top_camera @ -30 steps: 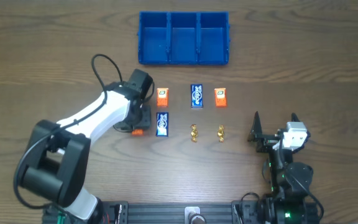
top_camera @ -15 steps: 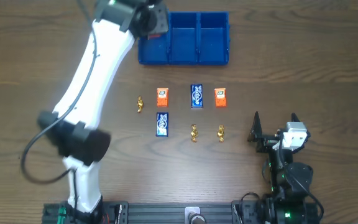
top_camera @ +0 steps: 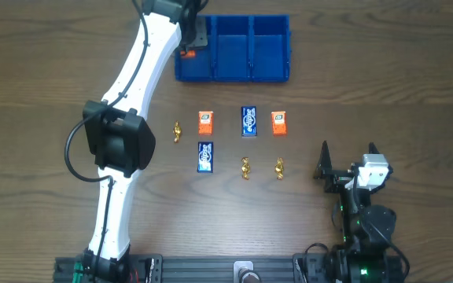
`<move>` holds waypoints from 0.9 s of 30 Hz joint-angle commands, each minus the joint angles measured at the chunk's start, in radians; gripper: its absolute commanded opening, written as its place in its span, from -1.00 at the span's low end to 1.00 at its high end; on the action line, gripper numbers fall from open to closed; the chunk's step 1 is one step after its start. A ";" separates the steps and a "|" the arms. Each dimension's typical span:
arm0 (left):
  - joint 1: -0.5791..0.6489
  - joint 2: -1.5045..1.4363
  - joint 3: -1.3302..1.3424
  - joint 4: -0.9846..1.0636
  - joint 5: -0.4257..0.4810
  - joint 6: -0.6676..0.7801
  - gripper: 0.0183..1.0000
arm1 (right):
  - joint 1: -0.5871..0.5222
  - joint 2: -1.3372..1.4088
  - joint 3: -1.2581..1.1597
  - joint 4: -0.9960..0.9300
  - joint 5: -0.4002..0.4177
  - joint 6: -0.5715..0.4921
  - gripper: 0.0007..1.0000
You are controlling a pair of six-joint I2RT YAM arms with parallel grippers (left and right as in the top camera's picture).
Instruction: Sort Candies Into Trays
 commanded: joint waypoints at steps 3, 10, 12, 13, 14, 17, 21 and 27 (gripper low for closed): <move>0.004 -0.006 0.026 0.032 -0.019 0.049 0.58 | -0.009 -0.005 0.000 -0.008 -0.005 -0.012 1.00; -0.072 -0.254 -0.145 0.065 -0.027 0.009 0.73 | -0.009 -0.005 0.000 -0.008 -0.005 -0.012 1.00; -0.122 -0.419 -0.394 0.155 -0.026 -0.043 0.73 | -0.009 -0.005 0.000 -0.008 -0.005 -0.012 1.00; -0.142 -0.474 -0.491 0.189 -0.025 -0.066 0.73 | -0.009 -0.005 0.000 -0.008 -0.005 -0.012 1.00; -0.172 -0.551 -0.650 0.240 -0.025 -0.106 0.73 | -0.009 -0.005 0.000 -0.008 -0.005 -0.012 1.00; -0.219 -0.625 -0.901 0.318 -0.016 -0.159 0.72 | -0.009 -0.005 0.000 -0.008 -0.005 -0.012 1.00; -0.253 -0.613 -1.099 0.387 -0.010 -0.201 0.70 | -0.009 -0.005 0.000 -0.008 -0.005 -0.012 1.00; -0.253 -0.556 -1.213 0.504 0.035 -0.208 0.67 | -0.009 -0.005 0.000 -0.008 -0.005 -0.012 1.00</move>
